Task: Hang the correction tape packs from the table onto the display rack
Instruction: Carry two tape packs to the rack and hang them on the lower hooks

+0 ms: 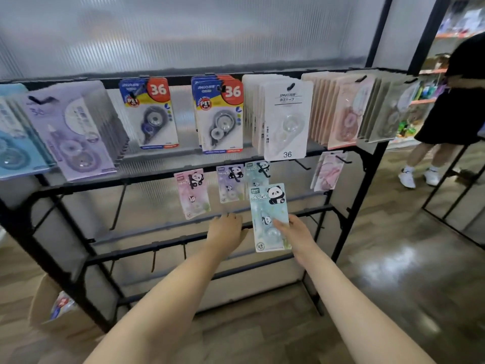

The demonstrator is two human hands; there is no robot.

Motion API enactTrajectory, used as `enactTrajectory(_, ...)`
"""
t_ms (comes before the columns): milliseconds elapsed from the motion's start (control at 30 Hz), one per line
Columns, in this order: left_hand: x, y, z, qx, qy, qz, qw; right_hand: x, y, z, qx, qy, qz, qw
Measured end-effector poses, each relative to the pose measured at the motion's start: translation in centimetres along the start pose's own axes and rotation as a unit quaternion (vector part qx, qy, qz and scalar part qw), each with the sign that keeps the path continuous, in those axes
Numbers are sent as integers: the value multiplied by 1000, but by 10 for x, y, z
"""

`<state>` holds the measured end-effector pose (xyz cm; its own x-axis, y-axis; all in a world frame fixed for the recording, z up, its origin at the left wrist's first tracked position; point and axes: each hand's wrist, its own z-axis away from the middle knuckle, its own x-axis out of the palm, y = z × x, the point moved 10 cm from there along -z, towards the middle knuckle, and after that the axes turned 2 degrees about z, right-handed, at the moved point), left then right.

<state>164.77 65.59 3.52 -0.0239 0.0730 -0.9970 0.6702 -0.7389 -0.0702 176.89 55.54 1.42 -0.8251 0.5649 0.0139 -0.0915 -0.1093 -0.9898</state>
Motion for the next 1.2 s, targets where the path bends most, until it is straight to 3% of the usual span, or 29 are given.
enactTrajectory(600, 84, -11, -149, 46, -80, 40, 995, -16, 37, -154, 37, 70, 26, 996)
enactTrajectory(833, 97, -28, -160, 14, -93, 79, 992, 17, 16, -181, 38, -16, 15, 999)
enactTrajectory(900, 99, -33, -157, -2, -98, 76, 992, 18, 21, -189, 42, -9, 31, 999)
enactTrajectory(1033, 93, -38, -139, -27, -78, 87, 993, 0, 46, -194, 90, 54, 123, 987)
enactTrajectory(1133, 86, -35, -114, -44, -74, 54, 995, -9, 71, -172, 140, 40, 282, 948)
enactTrajectory(1200, 80, -32, -90, -62, -89, 3, 994, -2, 74, -149, 121, 3, 373, 920)
